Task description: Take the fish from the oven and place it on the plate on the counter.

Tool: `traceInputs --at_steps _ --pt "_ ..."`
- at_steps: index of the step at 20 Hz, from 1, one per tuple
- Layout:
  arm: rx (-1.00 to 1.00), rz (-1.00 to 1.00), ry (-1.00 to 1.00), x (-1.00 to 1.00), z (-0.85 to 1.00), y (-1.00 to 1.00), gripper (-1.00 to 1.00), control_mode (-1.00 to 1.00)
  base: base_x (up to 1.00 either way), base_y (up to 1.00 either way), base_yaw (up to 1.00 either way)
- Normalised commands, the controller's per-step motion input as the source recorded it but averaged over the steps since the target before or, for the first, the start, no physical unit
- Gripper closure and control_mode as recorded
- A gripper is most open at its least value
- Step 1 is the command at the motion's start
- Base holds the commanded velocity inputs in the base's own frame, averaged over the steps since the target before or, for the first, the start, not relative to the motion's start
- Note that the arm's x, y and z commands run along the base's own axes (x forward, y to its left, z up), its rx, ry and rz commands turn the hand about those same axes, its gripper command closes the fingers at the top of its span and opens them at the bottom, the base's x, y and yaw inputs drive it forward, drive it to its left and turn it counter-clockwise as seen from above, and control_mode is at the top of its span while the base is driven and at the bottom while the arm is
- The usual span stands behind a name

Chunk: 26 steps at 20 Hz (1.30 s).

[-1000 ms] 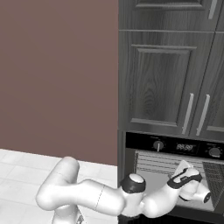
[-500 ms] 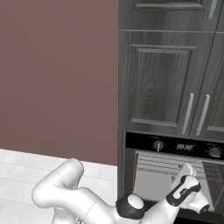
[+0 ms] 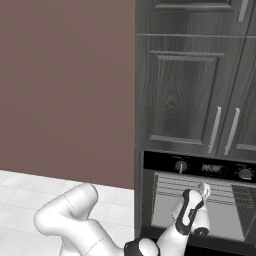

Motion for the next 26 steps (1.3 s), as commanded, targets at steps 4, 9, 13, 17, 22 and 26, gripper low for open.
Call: traceInputs --at_steps 4,9,13,17,22,26 --pt "-0.04 -0.31 -0.08 0.26 -0.22 0.28 -1.0 -1.0 0.0 0.0 0.0" --pt "-0.01 -0.19 -0.07 0.15 -0.04 0.31 -1.0 -1.0 0.0 0.0 0.0" --pt "0.0 -0.08 -0.06 -0.06 -0.16 0.07 -1.0 -1.0 0.0 0.0 0.0" --pt "0.01 -0.01 -0.02 -0.47 -0.88 -0.28 -1.0 -1.0 0.0 0.0 0.0" --pt "0.0 0.01 -0.03 -0.58 -0.57 -0.41 -1.0 -1.0 0.0 0.0 0.0" --pt "0.02 0.09 -0.09 -0.31 -0.56 -0.36 -1.0 -1.0 0.0 0.0 0.0"
